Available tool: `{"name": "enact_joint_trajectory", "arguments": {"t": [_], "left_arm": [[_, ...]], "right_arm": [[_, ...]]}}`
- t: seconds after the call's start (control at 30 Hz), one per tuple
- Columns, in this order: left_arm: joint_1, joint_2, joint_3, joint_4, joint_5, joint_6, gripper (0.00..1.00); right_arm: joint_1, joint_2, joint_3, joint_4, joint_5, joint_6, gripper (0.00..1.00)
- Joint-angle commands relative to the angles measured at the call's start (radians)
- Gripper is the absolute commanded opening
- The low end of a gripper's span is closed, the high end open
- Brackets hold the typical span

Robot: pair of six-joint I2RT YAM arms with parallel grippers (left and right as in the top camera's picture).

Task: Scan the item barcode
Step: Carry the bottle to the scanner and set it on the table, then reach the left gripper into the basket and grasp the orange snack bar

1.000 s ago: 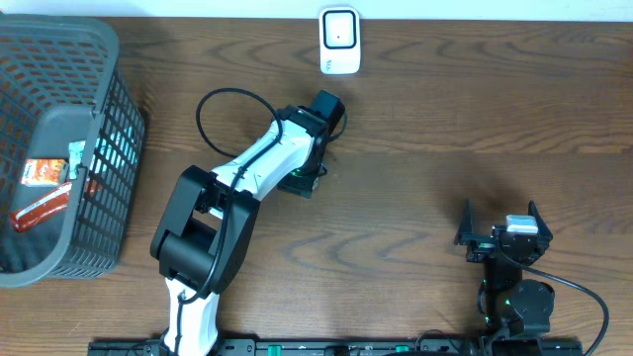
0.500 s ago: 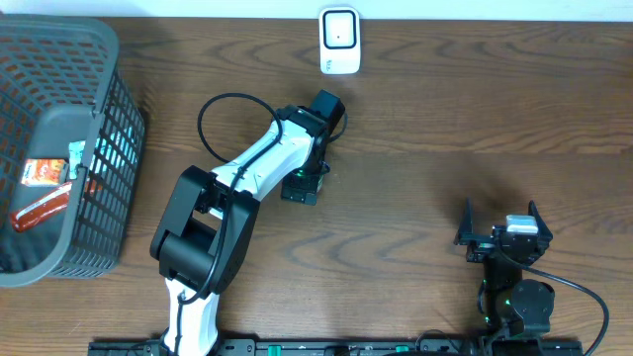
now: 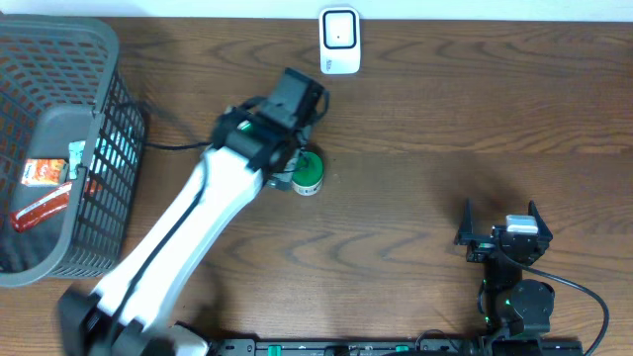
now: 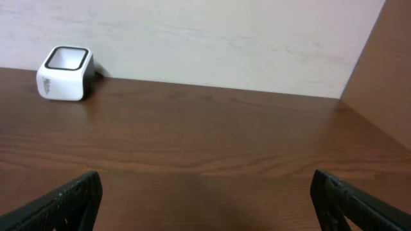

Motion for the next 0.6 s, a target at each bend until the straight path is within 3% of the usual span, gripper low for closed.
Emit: {"name": "enact_joint_trajectory", "arguments": {"t": [0.0, 0.1, 0.2, 0.37, 0.57], "left_arm": [[0.01, -0.179, 0.004, 0.037, -0.244, 0.267, 1.0], [0.058, -0.332, 0.004, 0.169, -0.366, 0.641, 0.98], [0.153, -0.452, 0.005, 0.235, -0.431, 0.838, 0.98], [0.436, -0.569, 0.005, 0.169, -0.529, 0.847, 0.98], [0.833, -0.542, 0.005, -0.021, -0.389, 0.663, 0.98]], "right_arm": [[0.002, -0.002, -0.001, -0.005, 0.002, -0.013, 0.99], [0.002, -0.002, -0.001, -0.005, 0.002, -0.013, 0.99], [0.002, -0.002, -0.001, -0.005, 0.002, -0.013, 0.99], [0.002, -0.002, -0.001, -0.005, 0.002, -0.013, 0.99], [0.002, -0.002, -0.001, -0.005, 0.002, -0.013, 0.99]]}}
